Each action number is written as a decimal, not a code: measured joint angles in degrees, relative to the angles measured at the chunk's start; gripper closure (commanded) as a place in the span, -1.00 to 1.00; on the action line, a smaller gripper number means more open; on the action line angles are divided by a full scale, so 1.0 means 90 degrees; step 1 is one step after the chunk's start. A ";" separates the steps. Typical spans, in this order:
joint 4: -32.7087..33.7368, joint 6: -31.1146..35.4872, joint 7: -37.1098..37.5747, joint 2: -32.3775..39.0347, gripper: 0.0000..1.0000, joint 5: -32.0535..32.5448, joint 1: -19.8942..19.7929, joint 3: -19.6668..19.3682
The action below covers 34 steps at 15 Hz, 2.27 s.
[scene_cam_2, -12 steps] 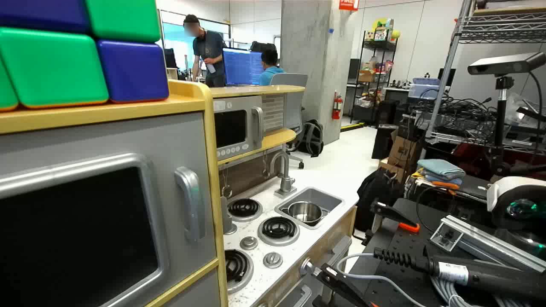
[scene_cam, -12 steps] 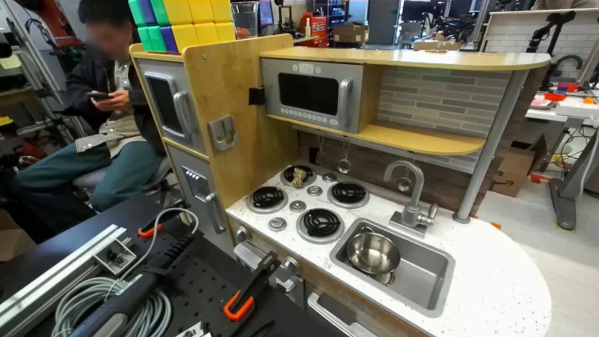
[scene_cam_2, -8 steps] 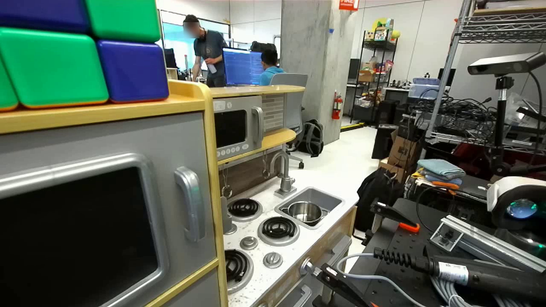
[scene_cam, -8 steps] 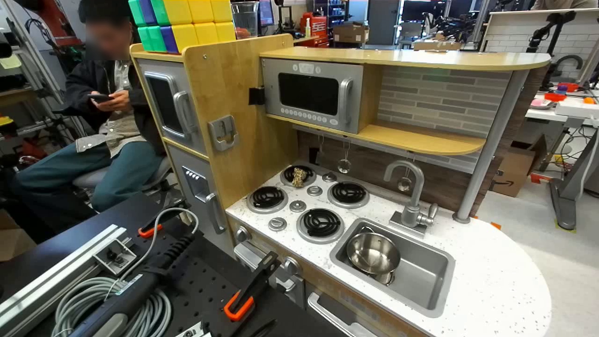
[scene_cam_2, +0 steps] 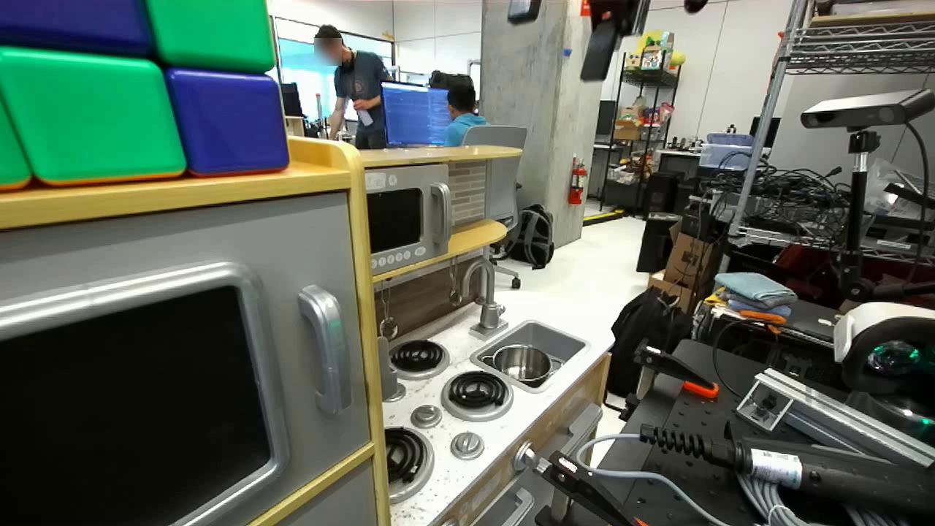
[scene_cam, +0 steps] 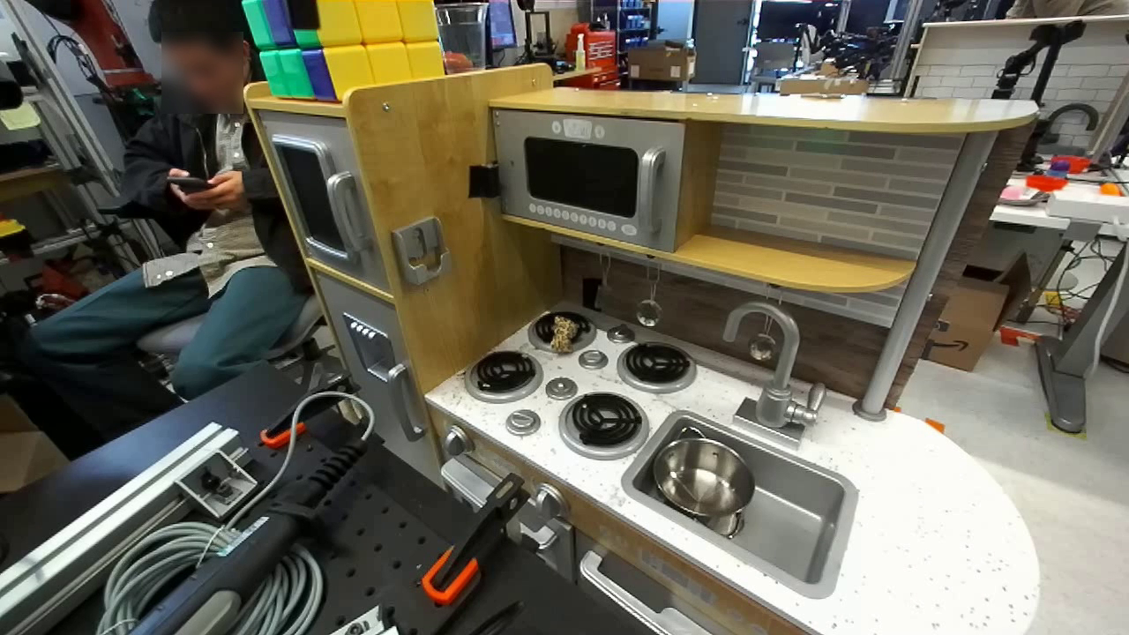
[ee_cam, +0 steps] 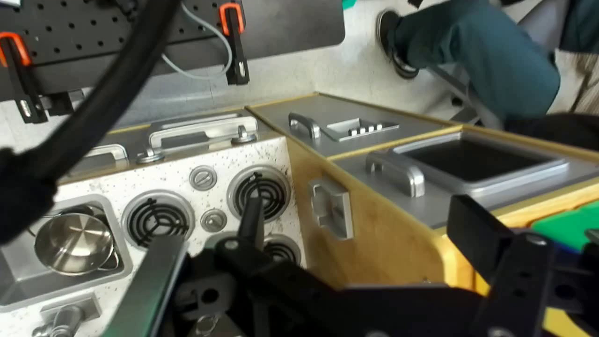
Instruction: Pick up the object from the stove and put it in the pot
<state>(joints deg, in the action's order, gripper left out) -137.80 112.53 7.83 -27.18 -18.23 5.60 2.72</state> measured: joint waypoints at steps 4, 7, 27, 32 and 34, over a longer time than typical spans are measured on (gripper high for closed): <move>-0.0318 0.2121 0.0078 0.1130 -1.00 0.0005 -0.0202 -0.0007; -0.0288 0.3383 0.0199 0.2175 -1.00 0.0079 -0.0284 -0.0009; 0.0444 0.6370 0.2066 0.5414 -1.00 0.2416 0.0239 -0.0918; 0.1293 0.7250 0.1988 0.6781 -1.00 0.1983 0.0475 -0.1034; 0.1663 0.7251 0.1896 0.7188 -1.00 0.1646 0.0465 -0.0863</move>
<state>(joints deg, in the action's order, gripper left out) -122.83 177.79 24.89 37.51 -3.42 9.79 -5.04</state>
